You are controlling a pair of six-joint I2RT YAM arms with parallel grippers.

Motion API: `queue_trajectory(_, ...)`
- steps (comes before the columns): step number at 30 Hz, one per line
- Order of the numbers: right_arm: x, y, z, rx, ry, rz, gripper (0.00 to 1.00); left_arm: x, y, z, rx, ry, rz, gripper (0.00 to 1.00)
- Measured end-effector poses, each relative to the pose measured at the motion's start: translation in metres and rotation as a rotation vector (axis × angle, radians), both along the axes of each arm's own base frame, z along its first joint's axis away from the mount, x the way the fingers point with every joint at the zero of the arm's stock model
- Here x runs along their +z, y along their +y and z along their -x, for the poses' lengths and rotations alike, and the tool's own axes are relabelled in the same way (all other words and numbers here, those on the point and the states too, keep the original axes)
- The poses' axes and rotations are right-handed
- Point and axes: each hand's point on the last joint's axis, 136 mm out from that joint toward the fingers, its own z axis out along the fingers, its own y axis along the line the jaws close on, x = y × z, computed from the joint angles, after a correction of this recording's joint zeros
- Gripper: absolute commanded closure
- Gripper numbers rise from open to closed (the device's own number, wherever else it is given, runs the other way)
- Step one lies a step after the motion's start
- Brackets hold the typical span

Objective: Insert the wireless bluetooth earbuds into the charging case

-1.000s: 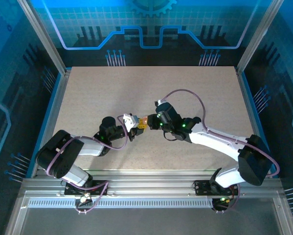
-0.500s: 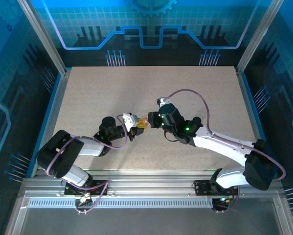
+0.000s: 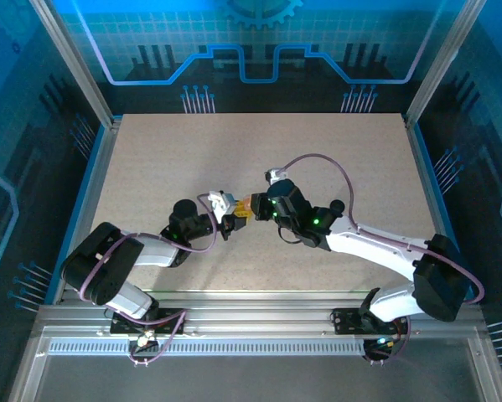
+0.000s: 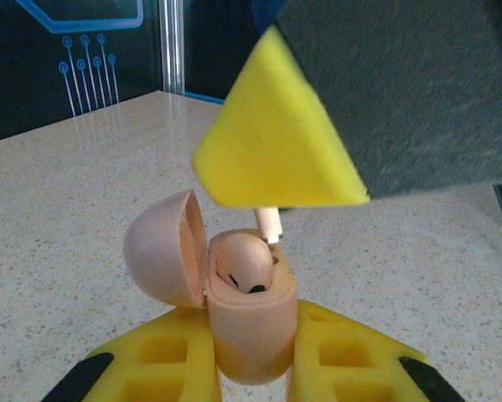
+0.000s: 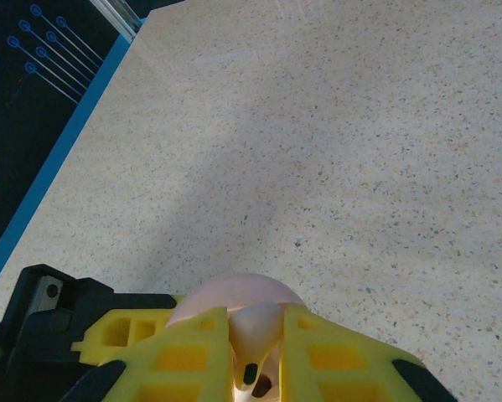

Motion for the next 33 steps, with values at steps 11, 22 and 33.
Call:
queue_trajectory(11, -0.001, 0.0, -0.001, -0.012, -0.016, 0.017, 0.83, 0.008, 0.0, -0.001, 0.003, 0.013, 0.041, 0.82)
queue_trajectory(22, 0.005, 0.004, -0.003, -0.017, -0.059, 0.071, 0.82, 0.012, 0.003, -0.004, 0.018, 0.028, 0.07, 0.83)
queue_trajectory(33, 0.006, 0.005, -0.002, -0.013, -0.06, 0.064, 0.76, 0.013, 0.004, -0.004, 0.02, 0.032, 0.073, 0.83)
